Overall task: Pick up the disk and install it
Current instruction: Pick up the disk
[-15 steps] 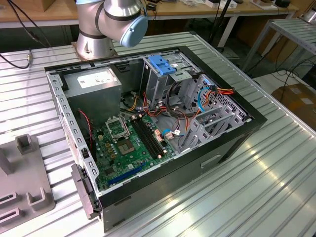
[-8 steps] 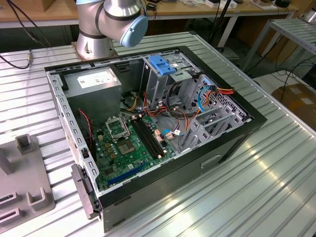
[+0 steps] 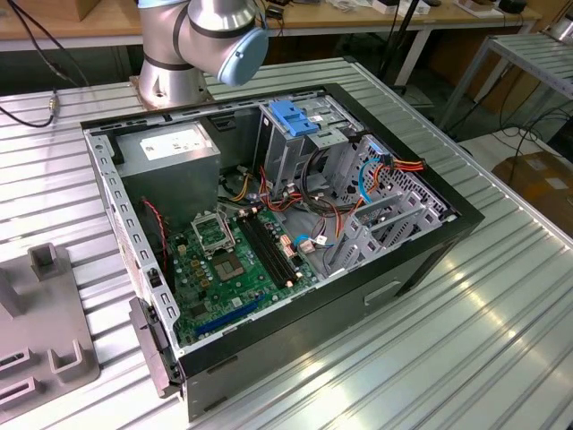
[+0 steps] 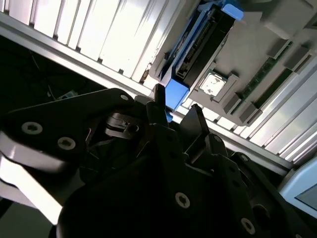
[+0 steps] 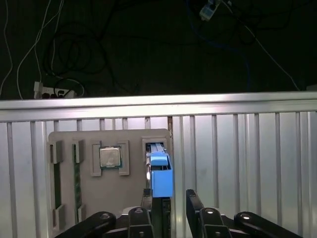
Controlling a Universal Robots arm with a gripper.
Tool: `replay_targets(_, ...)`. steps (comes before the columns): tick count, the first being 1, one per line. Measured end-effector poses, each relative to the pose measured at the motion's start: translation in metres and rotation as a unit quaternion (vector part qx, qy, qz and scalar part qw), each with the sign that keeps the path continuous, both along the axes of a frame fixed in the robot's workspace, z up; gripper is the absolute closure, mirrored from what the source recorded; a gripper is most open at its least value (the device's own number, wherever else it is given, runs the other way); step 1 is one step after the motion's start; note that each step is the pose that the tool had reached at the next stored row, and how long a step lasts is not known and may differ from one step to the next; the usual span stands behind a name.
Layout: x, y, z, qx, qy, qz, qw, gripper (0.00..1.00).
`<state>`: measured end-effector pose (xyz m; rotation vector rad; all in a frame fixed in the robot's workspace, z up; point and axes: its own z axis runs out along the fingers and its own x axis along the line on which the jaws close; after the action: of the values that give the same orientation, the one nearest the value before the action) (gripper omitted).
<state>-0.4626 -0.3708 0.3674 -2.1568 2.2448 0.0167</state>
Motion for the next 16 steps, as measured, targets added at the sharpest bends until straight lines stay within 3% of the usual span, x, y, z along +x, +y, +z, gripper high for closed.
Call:
replay_targets(1,0.0,-0.0009,-0.0021,0.0,-0.0001,0.0,1.0,0.59)
replay_targets(2,0.0,-0.0033,-0.0062,0.0,0.0,0.0,1.0,0.53)
replay_targets(6,0.0,-0.0075,-0.0169,0.0,0.0005,0.0,1.0,0.53)
replay_targets(11,0.0,-0.0088,-0.0287,0.0,0.0027,-0.001,1.0,0.53)
replay_targets(16,-0.0001,-0.0088,-0.0354,0.0001,0.0033,-0.001,0.99999,0.53)
